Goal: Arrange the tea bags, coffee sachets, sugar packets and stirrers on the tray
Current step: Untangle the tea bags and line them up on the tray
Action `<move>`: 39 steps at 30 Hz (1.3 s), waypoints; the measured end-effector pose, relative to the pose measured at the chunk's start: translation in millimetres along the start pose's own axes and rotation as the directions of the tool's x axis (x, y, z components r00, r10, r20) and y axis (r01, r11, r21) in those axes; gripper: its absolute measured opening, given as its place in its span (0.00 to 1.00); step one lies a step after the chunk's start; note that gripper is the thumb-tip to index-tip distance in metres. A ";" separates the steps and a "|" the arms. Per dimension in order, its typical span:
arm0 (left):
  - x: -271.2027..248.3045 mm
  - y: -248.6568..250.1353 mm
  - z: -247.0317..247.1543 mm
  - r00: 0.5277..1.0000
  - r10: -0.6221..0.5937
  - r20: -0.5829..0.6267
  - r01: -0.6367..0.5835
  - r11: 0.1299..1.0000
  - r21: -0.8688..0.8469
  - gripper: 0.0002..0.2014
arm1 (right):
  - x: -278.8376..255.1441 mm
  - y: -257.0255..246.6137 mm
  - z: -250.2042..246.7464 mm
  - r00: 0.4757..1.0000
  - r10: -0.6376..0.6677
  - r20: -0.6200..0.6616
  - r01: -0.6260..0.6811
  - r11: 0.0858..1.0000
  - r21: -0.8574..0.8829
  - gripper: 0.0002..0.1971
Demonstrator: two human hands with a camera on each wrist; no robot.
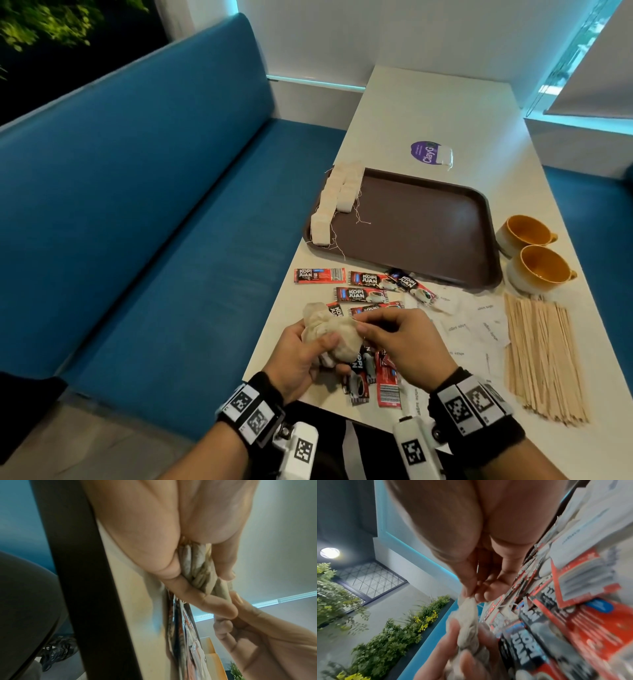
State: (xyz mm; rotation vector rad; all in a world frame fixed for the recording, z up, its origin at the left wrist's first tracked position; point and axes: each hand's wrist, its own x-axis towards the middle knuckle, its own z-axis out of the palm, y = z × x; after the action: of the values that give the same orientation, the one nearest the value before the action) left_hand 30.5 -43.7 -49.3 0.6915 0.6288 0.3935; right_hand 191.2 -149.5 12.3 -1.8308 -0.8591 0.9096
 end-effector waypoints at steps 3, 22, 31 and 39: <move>1.2 0.1 -1.8 1.000 -0.004 0.011 0.004 1.000 0.002 0.28 | 7.3 -4.5 -11.3 1.000 -0.003 -0.005 0.003 1.000 -0.006 0.06; 7.2 -3.7 -10.7 0.997 -0.041 0.069 0.040 0.999 0.011 0.28 | 239.7 -47.2 -41.2 1.000 0.020 0.010 -0.017 0.975 -0.222 0.02; 8.7 -1.7 -15.2 0.993 -0.095 0.073 0.088 0.992 0.091 0.32 | 297.3 -34.3 -30.0 0.993 0.089 -0.072 -0.105 0.956 -0.274 0.03; 8.4 0.4 -16.0 0.991 -0.097 0.087 0.086 0.989 0.121 0.33 | 300.7 -30.9 -36.0 0.992 -0.003 -0.128 -0.037 0.950 -0.311 0.12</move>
State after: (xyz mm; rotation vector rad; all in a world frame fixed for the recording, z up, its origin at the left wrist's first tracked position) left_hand 26.2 -31.6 -61.9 0.7853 0.5961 0.2396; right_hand 363.4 99.7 -17.7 -2.1462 -0.9497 0.6859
